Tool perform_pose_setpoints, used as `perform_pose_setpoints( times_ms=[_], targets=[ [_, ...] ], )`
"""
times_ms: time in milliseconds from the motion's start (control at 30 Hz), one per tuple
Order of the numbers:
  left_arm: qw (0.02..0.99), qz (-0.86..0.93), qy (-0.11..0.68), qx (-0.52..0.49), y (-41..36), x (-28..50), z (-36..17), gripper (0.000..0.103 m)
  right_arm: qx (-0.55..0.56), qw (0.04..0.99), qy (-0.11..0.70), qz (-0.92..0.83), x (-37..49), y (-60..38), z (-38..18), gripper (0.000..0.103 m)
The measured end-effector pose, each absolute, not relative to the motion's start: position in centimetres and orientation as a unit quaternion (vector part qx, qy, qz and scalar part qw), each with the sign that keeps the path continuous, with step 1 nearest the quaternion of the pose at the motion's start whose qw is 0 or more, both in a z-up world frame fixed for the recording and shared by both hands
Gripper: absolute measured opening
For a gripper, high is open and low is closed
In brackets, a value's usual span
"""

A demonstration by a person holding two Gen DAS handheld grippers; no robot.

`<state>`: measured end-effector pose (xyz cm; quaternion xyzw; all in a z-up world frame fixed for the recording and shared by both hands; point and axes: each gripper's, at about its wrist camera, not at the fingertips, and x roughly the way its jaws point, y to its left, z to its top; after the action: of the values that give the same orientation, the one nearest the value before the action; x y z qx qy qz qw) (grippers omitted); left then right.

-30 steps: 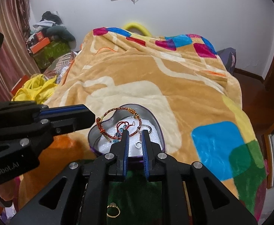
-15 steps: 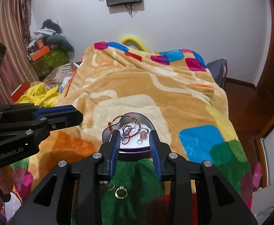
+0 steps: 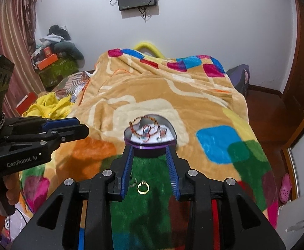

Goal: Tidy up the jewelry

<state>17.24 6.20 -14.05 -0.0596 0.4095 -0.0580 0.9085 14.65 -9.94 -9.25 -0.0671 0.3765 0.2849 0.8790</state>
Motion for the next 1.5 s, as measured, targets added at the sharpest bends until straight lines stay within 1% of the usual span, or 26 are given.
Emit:
perform_pose_setpoints(
  times_ms=[367,600,800,900,1033,1067,1200,1267,1333,1367,1433,1500],
  targets=[
    [0.882,-0.063,0.464,-0.064,6.1,16.5,-18.9,0.028,-0.062,0.853,0.435,0.282,14.0,-10.6,-13.8,0.029],
    [0.875,-0.075,0.473,-0.063,4.8,16.5,-20.4,0.028,-0.065,0.831,0.471,0.288,13.9,-9.9,-16.5,0.029],
    [0.867,-0.094,0.484,-0.069,4.0,17.2,-21.4,0.027,-0.07,0.829,0.471,0.293,14.2,-9.6,-17.2,0.029],
    [0.863,-0.103,0.49,-0.07,3.6,17.5,-21.8,0.023,-0.074,0.83,0.465,0.298,14.3,-9.5,-17.5,0.029],
    [0.857,-0.114,0.496,-0.085,3.5,17.9,-22.5,0.023,-0.072,0.832,0.458,0.303,14.5,-9.4,-17.8,0.029],
    [0.856,-0.116,0.496,-0.086,3.4,18.0,-22.6,0.023,-0.073,0.833,0.456,0.304,14.5,-9.3,-17.7,0.029],
    [0.855,-0.119,0.498,-0.078,2.9,18.2,-22.8,0.023,-0.085,0.837,0.446,0.304,14.3,-9.1,-17.7,0.018],
    [0.855,-0.12,0.499,-0.072,2.6,18.4,-22.9,0.023,-0.082,0.837,0.446,0.306,14.4,-9.3,-17.7,0.017],
    [0.856,-0.118,0.499,-0.063,2.3,18.5,-23.1,0.018,-0.075,0.838,0.446,0.306,14.5,-9.4,-17.6,0.017],
    [0.857,-0.115,0.499,-0.059,2.2,18.6,-23.2,0.013,-0.071,0.838,0.446,0.305,14.6,-9.5,-17.6,0.017],
    [0.859,-0.109,0.497,-0.053,2.0,18.6,-23.3,0.01,-0.071,0.839,0.446,0.304,14.5,-9.4,-17.5,0.017],
    [0.861,-0.105,0.496,-0.047,1.8,18.6,-23.3,0.004,-0.071,0.84,0.445,0.303,14.4,-9.3,-17.4,0.017]
  ],
)
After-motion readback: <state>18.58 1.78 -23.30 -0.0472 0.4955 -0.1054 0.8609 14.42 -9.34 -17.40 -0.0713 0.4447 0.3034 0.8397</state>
